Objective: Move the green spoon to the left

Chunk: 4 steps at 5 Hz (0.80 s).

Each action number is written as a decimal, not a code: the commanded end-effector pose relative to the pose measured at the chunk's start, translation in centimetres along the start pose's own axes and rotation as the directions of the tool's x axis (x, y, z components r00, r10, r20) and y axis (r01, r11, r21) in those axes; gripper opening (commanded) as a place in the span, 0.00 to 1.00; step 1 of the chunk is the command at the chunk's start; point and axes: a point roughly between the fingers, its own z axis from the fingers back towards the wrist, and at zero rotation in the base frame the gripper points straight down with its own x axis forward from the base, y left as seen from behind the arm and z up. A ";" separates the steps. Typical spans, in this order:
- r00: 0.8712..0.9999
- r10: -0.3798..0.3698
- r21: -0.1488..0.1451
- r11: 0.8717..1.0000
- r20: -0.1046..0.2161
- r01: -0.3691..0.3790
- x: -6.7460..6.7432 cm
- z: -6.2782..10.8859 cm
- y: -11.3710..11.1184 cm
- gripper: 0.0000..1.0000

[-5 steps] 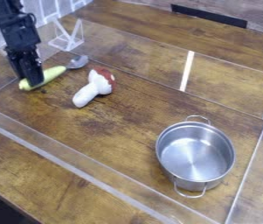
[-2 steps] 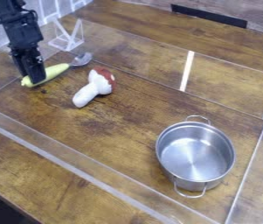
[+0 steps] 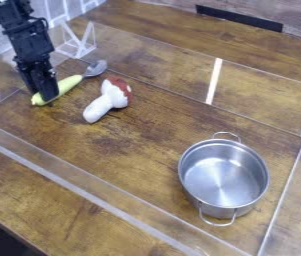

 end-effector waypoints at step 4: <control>1.000 0.013 0.036 0.999 0.005 -0.013 -0.2 4.7 0.5 0.00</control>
